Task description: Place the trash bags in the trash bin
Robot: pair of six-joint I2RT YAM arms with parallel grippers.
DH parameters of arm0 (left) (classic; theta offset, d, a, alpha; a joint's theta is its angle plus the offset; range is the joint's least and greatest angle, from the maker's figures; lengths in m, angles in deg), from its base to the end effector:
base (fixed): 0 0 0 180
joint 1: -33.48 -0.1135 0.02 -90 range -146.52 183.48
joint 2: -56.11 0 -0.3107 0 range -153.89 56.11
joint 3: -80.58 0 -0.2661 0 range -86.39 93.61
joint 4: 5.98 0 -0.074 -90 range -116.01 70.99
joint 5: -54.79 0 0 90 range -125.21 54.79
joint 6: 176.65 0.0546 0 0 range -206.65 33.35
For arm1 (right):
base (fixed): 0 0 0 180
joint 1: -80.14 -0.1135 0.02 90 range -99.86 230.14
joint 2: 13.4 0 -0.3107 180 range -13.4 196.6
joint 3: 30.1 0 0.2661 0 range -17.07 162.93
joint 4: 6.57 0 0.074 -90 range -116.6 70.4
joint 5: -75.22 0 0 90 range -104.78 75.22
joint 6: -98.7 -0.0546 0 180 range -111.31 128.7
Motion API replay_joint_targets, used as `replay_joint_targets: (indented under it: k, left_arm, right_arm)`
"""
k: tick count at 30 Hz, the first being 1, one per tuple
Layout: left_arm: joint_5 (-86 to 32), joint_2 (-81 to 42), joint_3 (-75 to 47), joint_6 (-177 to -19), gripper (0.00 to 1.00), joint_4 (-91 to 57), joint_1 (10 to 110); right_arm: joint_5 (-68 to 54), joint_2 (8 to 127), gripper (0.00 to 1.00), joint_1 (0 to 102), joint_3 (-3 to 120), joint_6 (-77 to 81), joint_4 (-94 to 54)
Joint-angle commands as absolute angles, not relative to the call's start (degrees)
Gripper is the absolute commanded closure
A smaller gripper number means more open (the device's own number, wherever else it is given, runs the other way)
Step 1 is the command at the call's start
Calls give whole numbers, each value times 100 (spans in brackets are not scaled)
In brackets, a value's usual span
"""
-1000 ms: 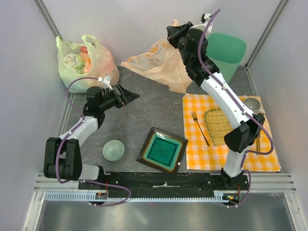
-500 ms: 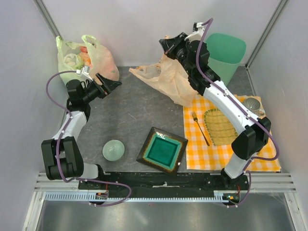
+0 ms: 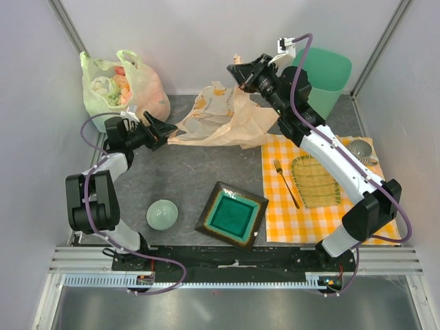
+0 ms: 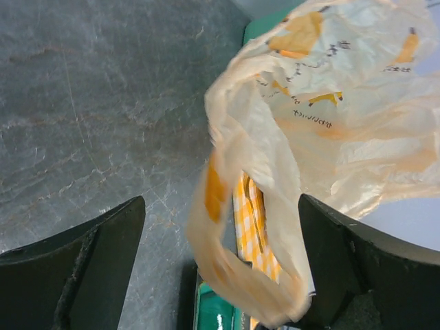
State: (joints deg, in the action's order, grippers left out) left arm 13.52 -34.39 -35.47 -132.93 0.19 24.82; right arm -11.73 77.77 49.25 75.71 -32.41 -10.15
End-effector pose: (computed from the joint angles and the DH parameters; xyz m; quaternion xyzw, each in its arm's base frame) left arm 0.3659 0.0142 0.2669 -0.1361 0.7722 -0.4883 0.3830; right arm 0.3503 0.2130 0.5160 0.0361 0.6348 0.4673 0.6144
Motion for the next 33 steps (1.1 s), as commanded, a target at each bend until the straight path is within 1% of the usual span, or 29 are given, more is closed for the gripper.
replay_joint_targets:
  k: [1, 5, 6, 7, 8, 9, 11, 12, 13, 14, 15, 16, 17, 18, 19, 20, 21, 23, 24, 25, 26, 27, 28, 29, 31, 32, 33]
  left_arm:
    - [1813, -3775, -3532, -13762, 1, 120, 2478]
    - [2024, -3899, -3725, -14140, 1, 523, 2584]
    - [2199, -3891, -3786, -14471, 2, 1072, 2584]
    - [2314, -3890, -3918, -14692, 8, 1417, 2584]
    - [2419, -3873, -3980, -14912, 17, 1743, 2584]
    - [2629, -3855, -4024, -15314, 37, 2320, 2575]
    - [2762, -3663, -4103, -15476, 56, 2536, 2549]
    - [2780, -3540, -4095, -15337, 81, 2528, 2531]
    - [2754, -3382, -4008, -15101, 90, 2058, 2522]
    - [2667, -2937, -3876, -14707, 97, 1523, 2505]
    - [2370, -2724, -3710, -13563, 98, 891, 2522]
    - [2193, -2478, -3238, -12838, 98, -629, 2566]
    - [1957, -2284, -2929, -12004, 98, -1402, 2801]
    - [1058, -1951, -2604, -10204, 98, -2349, 3030]
    - [440, -1852, -2122, -9498, 98, -2959, 3276]
    - [-132, -1817, -1978, -9030, 98, -3757, 3861]
    - [-555, -1964, -1855, -8738, 98, -4026, 3963]
    - [-341, -2306, -1442, -8718, 98, -4675, 3999]
    - [-322, -2509, -1275, -8718, 98, -4792, 4034]
    - [-374, -3041, -638, -8744, 98, -4897, 4043]
    - [-549, -3290, -162, -8805, 98, -4925, 4052]
    - [-1090, -3536, 400, -8971, 98, -4864, 4043]
    - [-1235, -3974, 1719, -8981, 98, -4811, 4043]
    - [-1253, -4100, 2376, -8955, 98, -4724, 4069]
    - [-1350, -4154, 3755, -8675, 98, -3961, 4174]
    - [-1446, -3884, 3937, -8456, 98, -3532, 4401]
    - [-1447, -3655, 3973, -8115, 98, -3127, 4534]
  right_arm:
    - [-863, 7493, 100, 4956, 7513, -3244, -747]
    - [-696, 7475, 100, 4982, 7452, -3340, -730]
    - [-687, 7467, 100, 4991, 7434, -3349, -721]
    - [-678, 7449, 100, 5000, 7408, -3341, -730]
    - [-678, 7431, 100, 5017, 7373, -3288, -738]
    - [-696, 7423, 100, 5035, 7355, -3253, -808]
    - [-722, 7396, 100, 5096, 7364, -3122, -931]
    - [-713, 7387, 100, 5192, 7372, -2877, -1080]
    - [-713, 7318, 100, 5254, 7355, -2718, -1160]
    - [-652, 7265, 100, 5316, 7277, -2551, -1230]
    - [-634, 7203, 100, 5455, 7206, -2114, -1344]
    - [-643, 7072, 100, 5518, 7153, -1953, -1449]
    - [-608, 7019, 100, 5605, 7066, -1795, -1537]
    - [-425, 6966, 100, 5780, 7021, -1628, -1669]
    - [-415, 6896, 100, 5817, 6986, -1157, -1757]
    - [-423, 6886, 100, 5896, 6916, -978, -1871]
    - [-380, 6869, 100, 5957, 6855, -907, -1951]
    - [-169, 6974, 100, 6010, 6731, -792, -1951]
    - [-125, 7087, 100, 6019, 6774, -731, -1925]
    - [-142, 7480, 100, 6011, 6923, -626, -1925]
    - [-186, 7745, 100, 6028, 7507, -599, -1942]
    - [-238, 8035, 100, 6106, 7931, -598, -1951]
    - [-160, 8603, 100, 6186, 8440, -650, -1951]
    - [6, 8879, 100, 6239, 9663, -729, -2152]
    - [340, 9397, 100, 6370, 10961, -651, -2442]
    - [629, 9444, 100, 6380, 12020, -555, -2539]
    - [840, 9400, 100, 6388, 12344, -433, -2471]
